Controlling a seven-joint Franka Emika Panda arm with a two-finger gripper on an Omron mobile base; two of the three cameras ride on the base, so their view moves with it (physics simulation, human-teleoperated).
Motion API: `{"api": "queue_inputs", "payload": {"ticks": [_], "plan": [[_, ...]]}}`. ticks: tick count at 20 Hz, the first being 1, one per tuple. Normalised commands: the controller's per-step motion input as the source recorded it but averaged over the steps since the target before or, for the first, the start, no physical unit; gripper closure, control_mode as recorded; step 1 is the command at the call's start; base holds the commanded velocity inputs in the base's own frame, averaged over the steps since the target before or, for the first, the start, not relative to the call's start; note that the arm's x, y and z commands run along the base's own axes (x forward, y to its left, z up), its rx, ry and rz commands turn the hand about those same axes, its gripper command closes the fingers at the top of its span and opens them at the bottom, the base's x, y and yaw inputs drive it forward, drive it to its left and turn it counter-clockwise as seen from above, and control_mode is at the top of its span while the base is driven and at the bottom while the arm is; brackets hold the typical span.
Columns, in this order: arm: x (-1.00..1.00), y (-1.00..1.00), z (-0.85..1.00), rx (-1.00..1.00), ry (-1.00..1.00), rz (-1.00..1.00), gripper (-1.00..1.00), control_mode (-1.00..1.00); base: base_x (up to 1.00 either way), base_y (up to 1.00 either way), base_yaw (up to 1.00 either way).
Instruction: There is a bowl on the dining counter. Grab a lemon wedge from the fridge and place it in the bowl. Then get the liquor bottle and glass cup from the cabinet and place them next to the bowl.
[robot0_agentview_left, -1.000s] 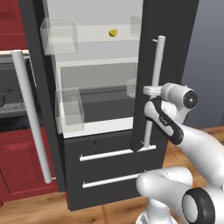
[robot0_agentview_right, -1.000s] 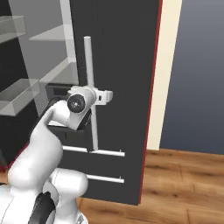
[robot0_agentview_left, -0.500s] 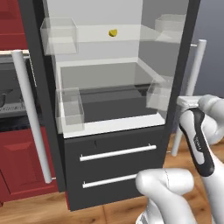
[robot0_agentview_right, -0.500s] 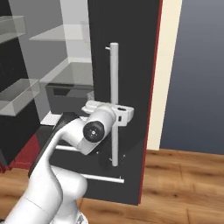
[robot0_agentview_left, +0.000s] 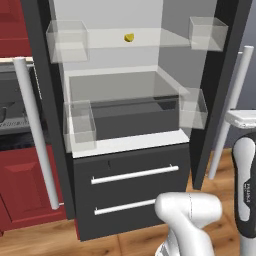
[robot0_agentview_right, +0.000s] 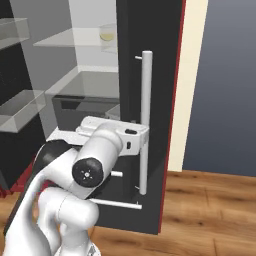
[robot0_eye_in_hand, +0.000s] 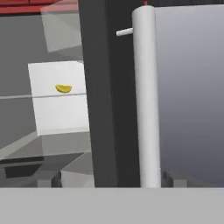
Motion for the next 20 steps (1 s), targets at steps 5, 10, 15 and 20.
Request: {"api": "queue_inputs", "payload": {"ticks": [5,10,15,20], "plan": [[-1.0,0.73,0.63,0.0,-0.02,0.0,-1.0,-1.0,0.0,0.0,0.0],[-0.51,1.0,0.3,-0.09,0.09,-0.01,-1.0,-1.0,0.0,0.0,0.0],[0.44,0.93,0.07,-0.08,0.06,-0.05,-1.0,-1.0,0.0,0.0,0.0],[0.98,0.6,-0.01,-0.1,0.07,-0.13,-1.0,-1.0,0.0,0.0,0.0]]}}
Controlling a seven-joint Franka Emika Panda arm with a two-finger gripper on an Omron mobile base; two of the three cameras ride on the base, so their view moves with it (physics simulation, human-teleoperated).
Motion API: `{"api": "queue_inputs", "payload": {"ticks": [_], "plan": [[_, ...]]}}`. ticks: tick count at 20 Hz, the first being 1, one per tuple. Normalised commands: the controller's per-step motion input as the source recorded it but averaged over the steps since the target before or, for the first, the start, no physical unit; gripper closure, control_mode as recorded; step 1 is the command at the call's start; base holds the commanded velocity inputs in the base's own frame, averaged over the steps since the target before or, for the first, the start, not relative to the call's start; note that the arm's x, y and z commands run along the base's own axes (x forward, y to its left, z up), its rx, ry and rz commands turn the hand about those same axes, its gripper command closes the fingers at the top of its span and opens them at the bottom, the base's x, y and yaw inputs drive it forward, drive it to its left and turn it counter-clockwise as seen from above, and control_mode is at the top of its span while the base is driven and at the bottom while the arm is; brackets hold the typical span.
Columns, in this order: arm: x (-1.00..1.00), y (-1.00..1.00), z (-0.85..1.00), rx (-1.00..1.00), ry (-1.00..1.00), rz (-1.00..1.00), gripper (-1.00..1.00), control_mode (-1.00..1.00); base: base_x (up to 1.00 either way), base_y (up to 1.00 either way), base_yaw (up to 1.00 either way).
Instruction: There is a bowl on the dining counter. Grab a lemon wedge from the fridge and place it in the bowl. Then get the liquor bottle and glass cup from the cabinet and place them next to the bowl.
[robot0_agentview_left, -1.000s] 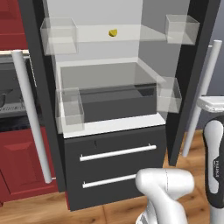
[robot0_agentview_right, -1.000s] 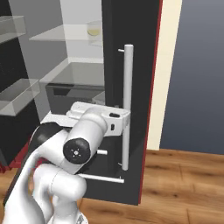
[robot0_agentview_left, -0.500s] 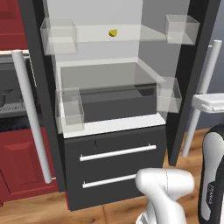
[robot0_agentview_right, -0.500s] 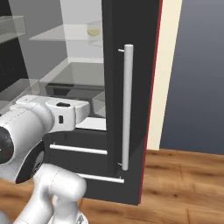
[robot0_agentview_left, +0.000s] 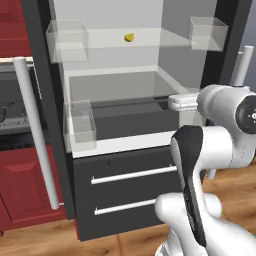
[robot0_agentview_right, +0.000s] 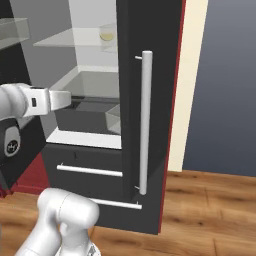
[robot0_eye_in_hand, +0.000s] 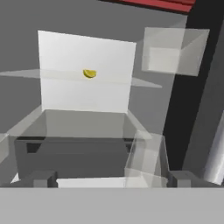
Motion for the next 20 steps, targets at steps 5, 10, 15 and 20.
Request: {"api": "queue_inputs", "payload": {"ticks": [5,10,15,20], "plan": [[0.99,0.15,-0.13,-0.12,0.1,-0.17,-1.0,-1.0,0.0,0.0,0.0],[0.92,0.0,-0.22,-0.15,0.13,-0.22,-1.0,-1.0,0.0,0.0,0.0],[0.84,-0.08,-0.24,-0.13,0.13,-0.21,-1.0,-1.0,0.0,0.0,0.0],[0.71,-0.24,-0.2,-0.11,0.12,-0.21,-1.0,-1.0,0.0,0.0,0.0]]}}
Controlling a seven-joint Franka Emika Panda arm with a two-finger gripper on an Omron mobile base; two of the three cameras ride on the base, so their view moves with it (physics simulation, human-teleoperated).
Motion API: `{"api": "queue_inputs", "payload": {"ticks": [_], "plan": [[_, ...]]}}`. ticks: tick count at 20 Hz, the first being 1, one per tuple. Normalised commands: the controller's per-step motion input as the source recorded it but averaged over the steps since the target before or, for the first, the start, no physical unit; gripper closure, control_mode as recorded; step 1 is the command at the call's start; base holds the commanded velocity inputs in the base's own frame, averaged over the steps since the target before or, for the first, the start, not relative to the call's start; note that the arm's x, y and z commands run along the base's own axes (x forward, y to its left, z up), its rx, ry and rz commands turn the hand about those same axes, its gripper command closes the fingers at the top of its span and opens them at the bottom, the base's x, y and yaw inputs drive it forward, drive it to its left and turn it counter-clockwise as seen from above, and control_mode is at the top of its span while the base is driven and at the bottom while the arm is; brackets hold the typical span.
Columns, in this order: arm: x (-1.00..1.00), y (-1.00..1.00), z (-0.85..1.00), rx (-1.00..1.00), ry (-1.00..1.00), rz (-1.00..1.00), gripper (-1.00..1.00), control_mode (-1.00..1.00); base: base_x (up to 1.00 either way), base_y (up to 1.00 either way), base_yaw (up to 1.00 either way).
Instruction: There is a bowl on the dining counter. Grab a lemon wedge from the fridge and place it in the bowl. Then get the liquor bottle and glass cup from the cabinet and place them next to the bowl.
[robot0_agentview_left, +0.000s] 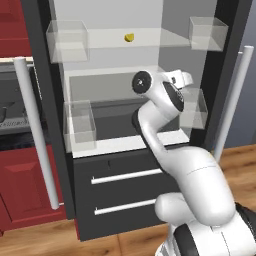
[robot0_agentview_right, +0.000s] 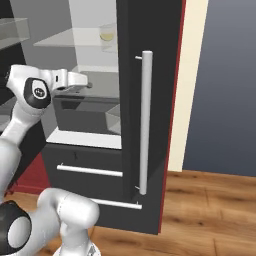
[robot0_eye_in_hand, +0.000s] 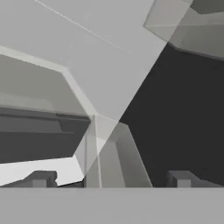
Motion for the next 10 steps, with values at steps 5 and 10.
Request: {"api": "queue_inputs", "payload": {"ticks": [5,10], "plan": [[0.66,-0.4,-0.13,-0.1,0.1,-0.19,-1.0,-1.0,0.0,0.0,0.0],[0.66,-0.4,-0.11,-0.08,0.06,-0.17,-1.0,-1.0,0.0,0.0,0.0]]}}
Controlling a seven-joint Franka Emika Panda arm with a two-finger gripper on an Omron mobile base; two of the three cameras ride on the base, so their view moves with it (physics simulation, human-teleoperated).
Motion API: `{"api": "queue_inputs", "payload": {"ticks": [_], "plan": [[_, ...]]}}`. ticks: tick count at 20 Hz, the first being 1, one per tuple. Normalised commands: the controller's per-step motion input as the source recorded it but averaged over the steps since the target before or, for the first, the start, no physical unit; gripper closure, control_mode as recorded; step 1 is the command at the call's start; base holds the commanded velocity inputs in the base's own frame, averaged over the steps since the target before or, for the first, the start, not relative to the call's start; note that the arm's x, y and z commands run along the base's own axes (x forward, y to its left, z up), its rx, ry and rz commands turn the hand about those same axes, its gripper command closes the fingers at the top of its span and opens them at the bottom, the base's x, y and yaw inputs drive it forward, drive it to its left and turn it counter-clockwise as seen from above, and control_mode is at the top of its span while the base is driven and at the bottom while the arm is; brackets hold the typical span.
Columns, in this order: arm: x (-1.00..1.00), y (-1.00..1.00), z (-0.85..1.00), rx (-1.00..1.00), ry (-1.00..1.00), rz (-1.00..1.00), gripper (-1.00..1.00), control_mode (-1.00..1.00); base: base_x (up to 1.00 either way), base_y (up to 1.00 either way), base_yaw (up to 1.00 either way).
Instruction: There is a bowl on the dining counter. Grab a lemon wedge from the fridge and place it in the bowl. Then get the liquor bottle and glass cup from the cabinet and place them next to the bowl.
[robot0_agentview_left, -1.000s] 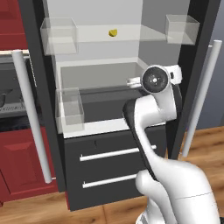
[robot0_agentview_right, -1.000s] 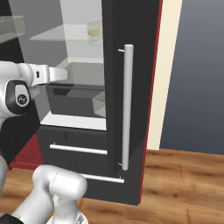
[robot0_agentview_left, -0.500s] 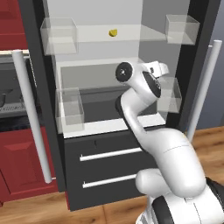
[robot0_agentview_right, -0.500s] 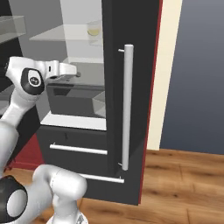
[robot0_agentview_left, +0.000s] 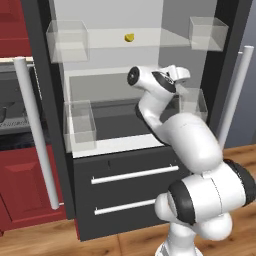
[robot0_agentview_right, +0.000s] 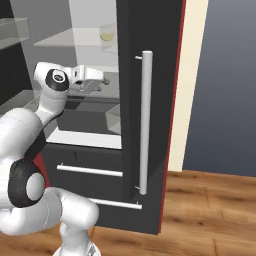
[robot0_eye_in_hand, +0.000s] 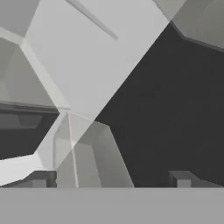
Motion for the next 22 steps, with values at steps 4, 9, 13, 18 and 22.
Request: {"api": "queue_inputs", "payload": {"ticks": [4,9,13,18,22], "plan": [[0.42,-0.44,-0.09,-0.08,0.03,-0.15,-1.0,-1.0,0.0,0.0,0.0],[0.06,-0.56,-0.05,-0.09,0.02,-0.14,-1.0,-1.0,0.0,0.0,0.0],[0.0,-0.66,-0.02,-0.08,0.03,-0.13,-1.0,-1.0,0.0,0.0,0.0],[0.0,-0.77,0.0,-0.06,0.03,-0.12,-1.0,-1.0,0.0,0.0,0.0],[0.0,-0.78,0.0,-0.04,0.04,-0.1,-1.0,-1.0,0.0,0.0,0.0]]}}
